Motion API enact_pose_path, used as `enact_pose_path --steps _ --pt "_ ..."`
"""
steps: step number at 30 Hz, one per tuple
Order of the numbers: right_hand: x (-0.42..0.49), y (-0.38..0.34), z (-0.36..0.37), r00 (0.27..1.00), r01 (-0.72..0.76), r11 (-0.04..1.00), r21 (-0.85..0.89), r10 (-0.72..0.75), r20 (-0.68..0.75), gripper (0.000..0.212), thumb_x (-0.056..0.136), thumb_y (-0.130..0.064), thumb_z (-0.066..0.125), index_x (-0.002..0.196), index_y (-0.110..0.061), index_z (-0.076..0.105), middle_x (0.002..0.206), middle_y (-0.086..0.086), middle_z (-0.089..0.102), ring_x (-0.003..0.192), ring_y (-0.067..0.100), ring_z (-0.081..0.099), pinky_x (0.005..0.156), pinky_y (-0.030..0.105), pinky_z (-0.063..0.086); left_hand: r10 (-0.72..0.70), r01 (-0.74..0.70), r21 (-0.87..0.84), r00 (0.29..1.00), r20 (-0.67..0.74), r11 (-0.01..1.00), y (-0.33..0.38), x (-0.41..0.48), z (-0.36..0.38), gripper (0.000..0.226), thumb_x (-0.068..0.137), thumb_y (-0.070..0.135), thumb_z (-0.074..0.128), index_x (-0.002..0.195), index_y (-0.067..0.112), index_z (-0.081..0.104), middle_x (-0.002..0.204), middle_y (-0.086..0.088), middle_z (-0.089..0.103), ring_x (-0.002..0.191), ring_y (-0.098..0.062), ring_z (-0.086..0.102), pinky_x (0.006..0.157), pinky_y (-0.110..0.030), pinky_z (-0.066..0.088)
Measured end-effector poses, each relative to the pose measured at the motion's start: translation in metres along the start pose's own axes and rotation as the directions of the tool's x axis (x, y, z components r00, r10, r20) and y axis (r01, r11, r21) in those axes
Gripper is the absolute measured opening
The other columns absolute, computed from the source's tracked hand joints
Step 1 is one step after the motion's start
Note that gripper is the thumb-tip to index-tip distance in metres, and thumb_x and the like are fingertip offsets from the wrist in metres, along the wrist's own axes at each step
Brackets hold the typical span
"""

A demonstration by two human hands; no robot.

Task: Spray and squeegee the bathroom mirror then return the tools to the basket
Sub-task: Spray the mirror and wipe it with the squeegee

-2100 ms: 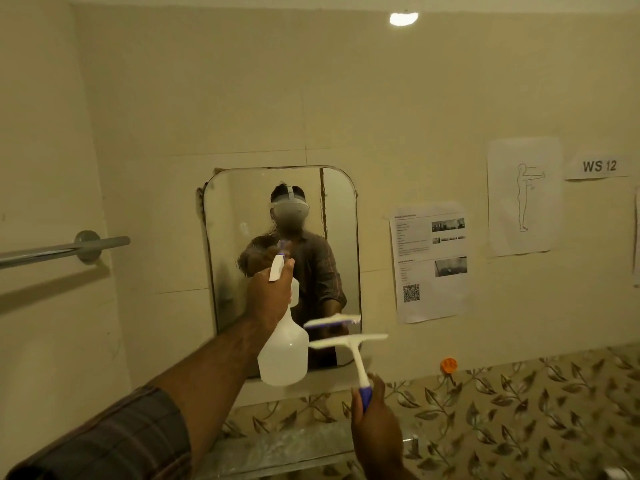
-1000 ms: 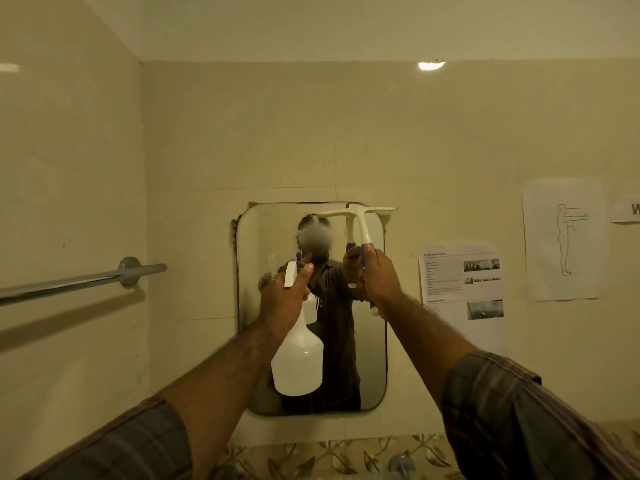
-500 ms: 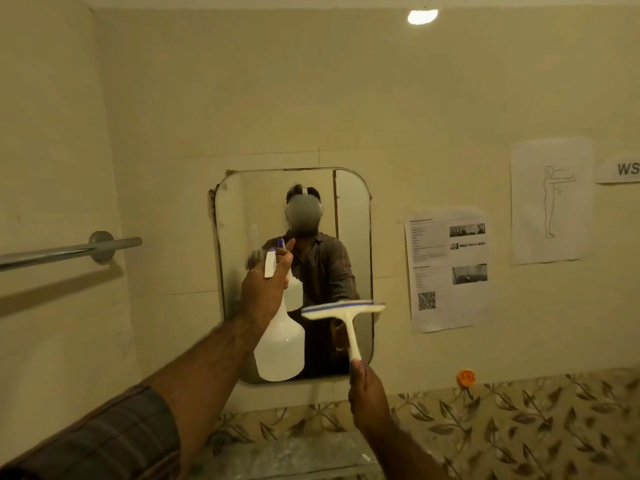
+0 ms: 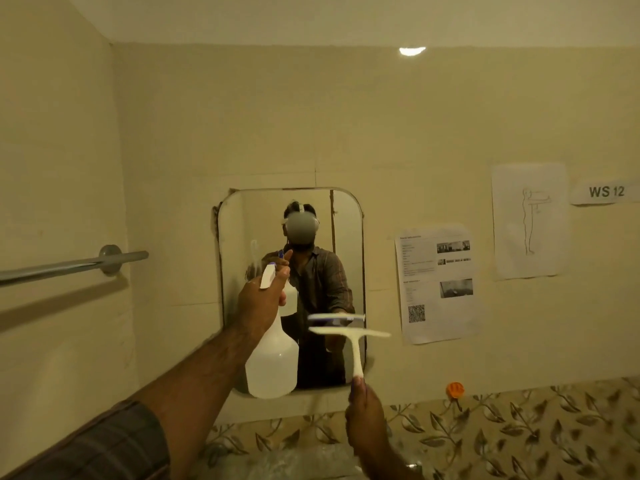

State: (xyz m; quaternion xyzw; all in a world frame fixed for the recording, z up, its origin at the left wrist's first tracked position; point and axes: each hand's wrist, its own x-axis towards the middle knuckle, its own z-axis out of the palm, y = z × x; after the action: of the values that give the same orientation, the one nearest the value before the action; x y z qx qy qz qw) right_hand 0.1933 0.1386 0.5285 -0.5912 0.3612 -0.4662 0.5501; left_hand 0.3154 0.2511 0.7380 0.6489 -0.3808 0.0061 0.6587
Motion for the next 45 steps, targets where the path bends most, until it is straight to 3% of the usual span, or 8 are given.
enact_pose_path --steps 7,11,18,22,25,29,40,45 --pt "0.024 -0.194 0.013 0.929 0.218 0.951 0.219 -0.271 0.252 0.044 0.102 -0.047 0.036 0.108 -0.014 0.065 0.078 0.003 0.061 0.062 0.011 0.056 0.054 0.023 0.045 0.025 -0.024 0.025 0.999 -0.043 0.999 0.025 0.014 -0.017 0.046 0.092 0.054 0.051 0.086 0.011 0.066 0.071 -0.007 0.066 0.068 -0.023 0.064 0.062 -0.029 0.052" --pt "0.036 -0.241 0.033 0.928 0.254 0.943 0.214 -0.300 0.223 0.045 0.102 -0.046 0.039 0.117 -0.010 0.061 0.094 0.018 0.061 0.064 0.018 0.051 0.052 0.029 0.046 0.012 -0.010 0.019 0.994 -0.106 1.000 0.029 0.021 -0.025 0.046 0.091 0.054 0.053 0.094 0.011 0.065 0.076 -0.004 0.066 0.064 -0.016 0.062 0.053 -0.023 0.045" --pt "0.051 -0.256 0.068 0.870 0.416 0.898 0.141 -0.439 0.224 0.046 0.103 -0.046 0.037 0.117 -0.007 0.058 0.086 0.008 0.059 0.065 0.016 0.052 0.053 0.022 0.045 0.040 -0.040 0.003 0.997 -0.064 0.999 0.007 0.032 -0.046 0.042 0.089 0.052 0.056 0.094 0.012 0.067 0.081 -0.007 0.068 0.074 -0.018 0.062 0.063 -0.023 0.046" --pt "0.063 -0.255 0.086 0.909 0.356 0.933 0.059 -0.360 0.210 0.044 0.100 -0.049 0.040 0.116 -0.012 0.059 0.080 -0.002 0.058 0.059 0.005 0.051 0.040 0.010 0.042 0.000 0.000 0.005 0.998 -0.067 1.000 -0.016 0.038 -0.055 0.047 0.089 0.054 0.056 0.092 0.009 0.069 0.082 -0.009 0.070 0.076 -0.021 0.064 0.077 -0.032 0.052" --pt "0.068 -0.237 0.093 0.905 0.408 0.912 -0.035 -0.398 0.152 0.050 0.099 -0.052 0.038 0.123 -0.012 0.056 0.100 0.004 0.061 0.078 0.010 0.056 0.057 0.015 0.042 0.009 -0.009 -0.003 0.996 -0.087 1.000 -0.032 0.039 -0.062 0.041 0.089 0.053 0.056 0.088 0.014 0.069 0.077 -0.005 0.069 0.074 -0.019 0.064 0.071 -0.029 0.050" --pt "0.058 -0.167 0.096 0.927 0.308 0.944 0.118 -0.325 0.185 0.043 0.101 -0.043 0.043 0.132 -0.016 0.052 0.108 0.013 0.068 0.085 0.015 0.063 0.080 0.035 0.059 0.048 -0.046 0.026 0.992 -0.113 0.999 -0.044 0.039 -0.066 0.026 0.091 0.048 0.057 0.080 0.025 0.066 0.071 0.005 0.067 0.068 -0.013 0.062 0.061 -0.023 0.045" --pt "-0.007 0.036 0.090 0.995 0.067 0.992 -0.112 -0.058 0.079 0.031 0.097 -0.050 0.038 0.092 -0.027 0.059 0.078 0.002 0.067 0.072 0.016 0.067 0.067 0.035 0.060 -0.008 0.013 0.059 0.995 -0.098 0.998 -0.077 0.031 -0.054 0.049 0.092 0.049 0.054 0.104 0.003 0.068 0.078 -0.006 0.068 0.069 -0.015 0.061 0.063 -0.020 0.045" --pt "-0.036 0.092 0.085 0.980 -0.179 0.918 -0.354 0.196 0.012 0.041 0.101 -0.044 0.043 0.115 -0.013 0.065 0.108 0.013 0.071 0.105 0.029 0.065 0.084 0.030 0.047 -0.035 0.043 0.077 0.995 -0.097 0.996 -0.079 0.020 -0.053 0.052 0.090 0.053 0.053 0.107 0.005 0.066 0.086 -0.010 0.070 0.071 -0.017 0.062 0.068 -0.024 0.050"
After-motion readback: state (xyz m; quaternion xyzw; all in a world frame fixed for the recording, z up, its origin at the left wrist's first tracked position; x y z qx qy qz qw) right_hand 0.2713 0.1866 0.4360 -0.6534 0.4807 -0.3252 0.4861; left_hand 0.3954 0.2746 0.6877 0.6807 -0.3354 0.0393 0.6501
